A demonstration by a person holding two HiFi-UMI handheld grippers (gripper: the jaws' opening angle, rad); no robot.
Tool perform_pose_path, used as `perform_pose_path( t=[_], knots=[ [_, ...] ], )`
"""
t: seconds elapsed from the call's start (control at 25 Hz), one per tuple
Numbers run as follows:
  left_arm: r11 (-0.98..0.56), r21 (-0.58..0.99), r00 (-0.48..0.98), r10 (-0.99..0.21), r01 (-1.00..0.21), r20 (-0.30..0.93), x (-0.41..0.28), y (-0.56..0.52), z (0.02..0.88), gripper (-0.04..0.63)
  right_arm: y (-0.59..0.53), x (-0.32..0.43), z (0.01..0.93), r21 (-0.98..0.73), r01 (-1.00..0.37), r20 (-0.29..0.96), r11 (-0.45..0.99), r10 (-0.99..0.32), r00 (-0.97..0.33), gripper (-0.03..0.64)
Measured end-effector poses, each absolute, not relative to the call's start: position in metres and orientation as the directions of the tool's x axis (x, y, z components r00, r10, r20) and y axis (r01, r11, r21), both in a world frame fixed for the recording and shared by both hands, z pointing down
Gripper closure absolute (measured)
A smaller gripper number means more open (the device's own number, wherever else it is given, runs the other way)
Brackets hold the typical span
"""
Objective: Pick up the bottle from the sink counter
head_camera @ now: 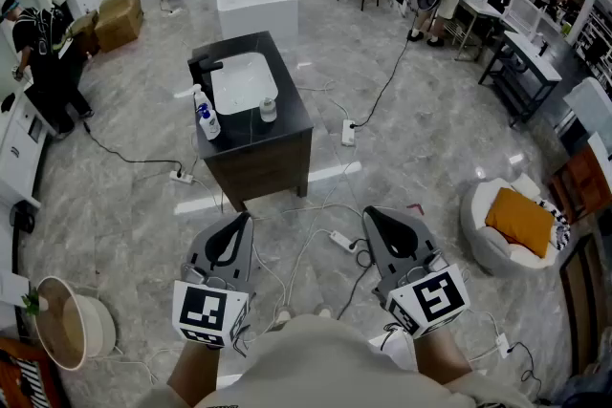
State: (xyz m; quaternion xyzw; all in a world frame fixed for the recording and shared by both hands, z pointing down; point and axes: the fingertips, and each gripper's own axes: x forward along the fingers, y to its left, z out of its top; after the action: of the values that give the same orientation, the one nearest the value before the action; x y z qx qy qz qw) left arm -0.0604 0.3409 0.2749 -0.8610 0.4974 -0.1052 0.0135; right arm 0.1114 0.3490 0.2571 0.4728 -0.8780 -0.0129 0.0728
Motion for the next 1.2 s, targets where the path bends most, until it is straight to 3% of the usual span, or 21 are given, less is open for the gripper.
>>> perform_pose_path(
  t=[1.2],
  knots=[
    [-0.467,-0.121,0.436,-0.874,-0.876,0.213,0.006,0.35,0.308,0.589,0.355,0.174,0.306,0.049,-0.795,0.174,0.605,-0.789,-0.59,0.62]
  ],
)
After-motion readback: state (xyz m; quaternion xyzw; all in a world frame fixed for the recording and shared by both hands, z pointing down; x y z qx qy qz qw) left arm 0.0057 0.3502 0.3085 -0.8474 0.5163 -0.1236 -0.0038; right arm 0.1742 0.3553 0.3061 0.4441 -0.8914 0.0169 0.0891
